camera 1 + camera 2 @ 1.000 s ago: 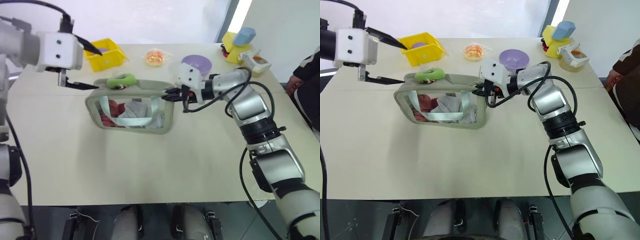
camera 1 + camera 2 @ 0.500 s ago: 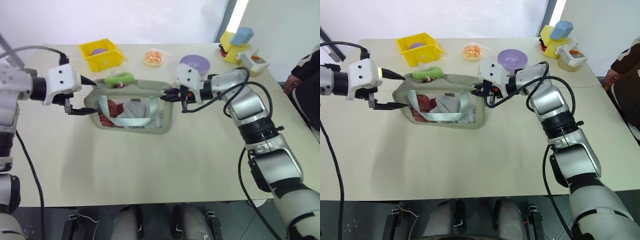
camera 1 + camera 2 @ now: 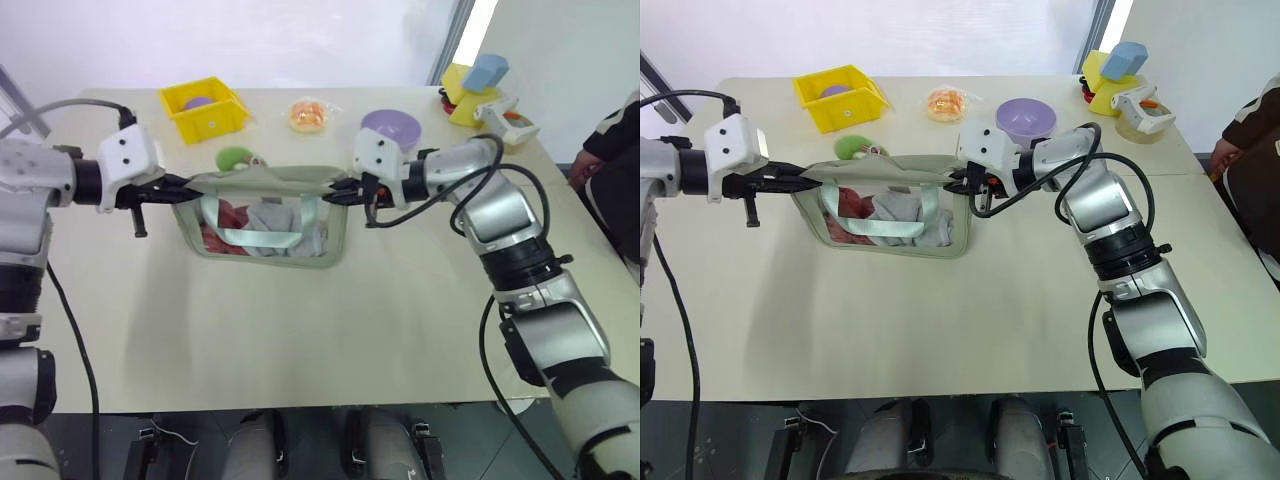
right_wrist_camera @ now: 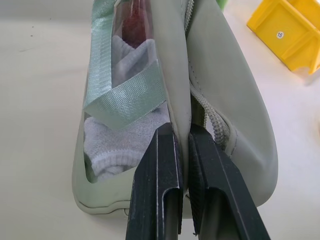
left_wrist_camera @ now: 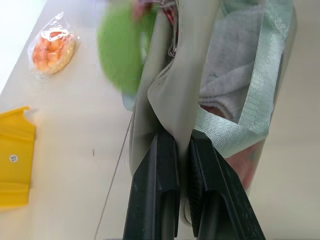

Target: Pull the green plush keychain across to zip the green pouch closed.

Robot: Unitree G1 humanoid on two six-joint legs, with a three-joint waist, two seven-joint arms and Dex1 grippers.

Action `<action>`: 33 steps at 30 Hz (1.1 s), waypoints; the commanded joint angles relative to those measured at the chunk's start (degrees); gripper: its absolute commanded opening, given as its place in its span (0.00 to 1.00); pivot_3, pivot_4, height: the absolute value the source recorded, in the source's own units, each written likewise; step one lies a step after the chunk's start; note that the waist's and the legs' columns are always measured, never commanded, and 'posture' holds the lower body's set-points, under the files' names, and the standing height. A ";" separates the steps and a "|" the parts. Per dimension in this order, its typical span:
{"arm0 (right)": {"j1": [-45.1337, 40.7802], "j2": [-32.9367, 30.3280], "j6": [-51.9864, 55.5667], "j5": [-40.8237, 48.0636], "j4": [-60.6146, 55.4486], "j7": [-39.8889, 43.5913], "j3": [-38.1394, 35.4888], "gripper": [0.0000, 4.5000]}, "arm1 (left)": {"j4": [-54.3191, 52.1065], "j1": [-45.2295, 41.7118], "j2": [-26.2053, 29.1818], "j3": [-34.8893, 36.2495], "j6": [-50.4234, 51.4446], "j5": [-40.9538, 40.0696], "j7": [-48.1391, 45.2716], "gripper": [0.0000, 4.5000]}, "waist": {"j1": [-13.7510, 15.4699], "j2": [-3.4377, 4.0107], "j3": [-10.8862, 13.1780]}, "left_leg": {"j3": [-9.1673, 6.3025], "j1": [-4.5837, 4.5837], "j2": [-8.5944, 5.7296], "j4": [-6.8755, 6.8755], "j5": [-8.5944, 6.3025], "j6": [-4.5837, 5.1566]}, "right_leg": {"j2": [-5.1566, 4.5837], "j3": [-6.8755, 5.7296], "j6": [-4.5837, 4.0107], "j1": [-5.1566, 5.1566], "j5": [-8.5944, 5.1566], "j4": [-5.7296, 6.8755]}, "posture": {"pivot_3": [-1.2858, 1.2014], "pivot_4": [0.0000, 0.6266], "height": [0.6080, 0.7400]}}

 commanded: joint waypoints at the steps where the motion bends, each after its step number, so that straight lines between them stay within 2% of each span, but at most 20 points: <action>1: 0.41 -1.44 1.57 0.55 -3.06 1.37 -0.42 0.08 | -2.11 0.79 -0.04 1.41 0.38 -1.17 0.37 0.00 | 0.13 0.00 0.00 | 0.00 0.00 0.00 0.00 0.00 0.00 | 0.00 0.00 0.00 0.00 0.00 0.00 | 0.52 0.24 0.99; 5: 1.10 -3.56 3.98 1.91 -6.39 4.29 -0.59 0.46 | -2.17 1.10 -0.02 1.32 -0.11 -1.02 0.64 0.00 | 0.48 0.00 0.00 | 0.00 0.00 0.00 0.00 0.00 0.00 | 0.00 0.00 0.00 0.00 0.00 0.00 | 0.52 0.24 0.99; 9: 1.23 -4.62 4.46 1.78 -8.04 4.46 -1.02 0.94 | -2.08 1.05 0.07 1.28 -0.43 -1.07 0.80 0.00 | 0.96 0.00 0.00 | 0.01 0.00 0.00 0.01 0.00 0.01 | 0.00 0.01 0.00 -0.01 0.00 -0.02 | 0.52 0.24 0.99; 10: 1.25 -4.70 4.50 1.75 -8.19 4.38 -1.10 0.99 | -2.04 0.96 0.03 1.24 -0.45 -1.03 0.90 0.00 | 0.99 0.00 0.00 | 0.01 0.00 0.00 0.01 0.00 0.00 | 0.00 0.00 0.00 -0.01 0.00 -0.01 | 0.52 0.24 0.99; 18: -2.48 -4.97 5.75 3.60 -6.49 4.93 -2.92 0.99 | -2.26 0.77 -0.22 0.94 -1.54 -0.47 1.39 0.00 | 1.17 0.00 0.00 | 0.03 0.00 -0.01 0.01 0.00 0.01 | 0.00 0.00 0.00 -0.01 0.00 -0.02 | 0.52 0.24 0.99; 23: -4.81 -6.66 7.92 6.63 -4.05 7.39 -5.27 0.99 | -3.34 2.58 -1.54 2.61 -8.74 1.50 7.19 0.00 | 1.36 0.00 0.00 | 0.03 -0.01 -0.01 0.01 -0.01 0.01 | -0.01 0.00 0.00 0.00 0.00 -0.05 | 0.52 0.24 0.99; 26: -4.73 -7.41 8.28 6.42 -2.71 5.39 -6.75 0.99 | -6.38 6.88 -2.83 4.15 -17.44 5.88 15.90 0.00 | 1.41 0.00 0.00 | 0.02 -0.01 -0.01 0.03 -0.01 0.02 | -0.02 0.00 -0.01 0.02 0.01 -0.05 | 0.52 0.24 0.99; 29: -4.84 -7.09 10.81 7.88 -2.68 3.79 -8.57 0.99 | -14.38 13.47 -4.63 6.31 -17.54 5.34 20.37 0.00 | 1.34 0.00 0.00 | 0.02 -0.03 -0.01 0.02 -0.02 0.03 | -0.04 0.00 -0.01 0.00 0.01 -0.06 | 0.52 0.24 0.99; 33: -9.32 -5.41 13.63 9.60 1.63 0.94 -11.16 0.99 | -22.91 19.94 -5.30 7.66 -17.82 5.57 23.21 0.00 | 1.45 0.01 0.00 | 0.02 -0.02 -0.01 0.02 -0.02 0.03 | -0.05 0.00 -0.01 -0.01 0.01 -0.02 | 0.52 0.24 0.99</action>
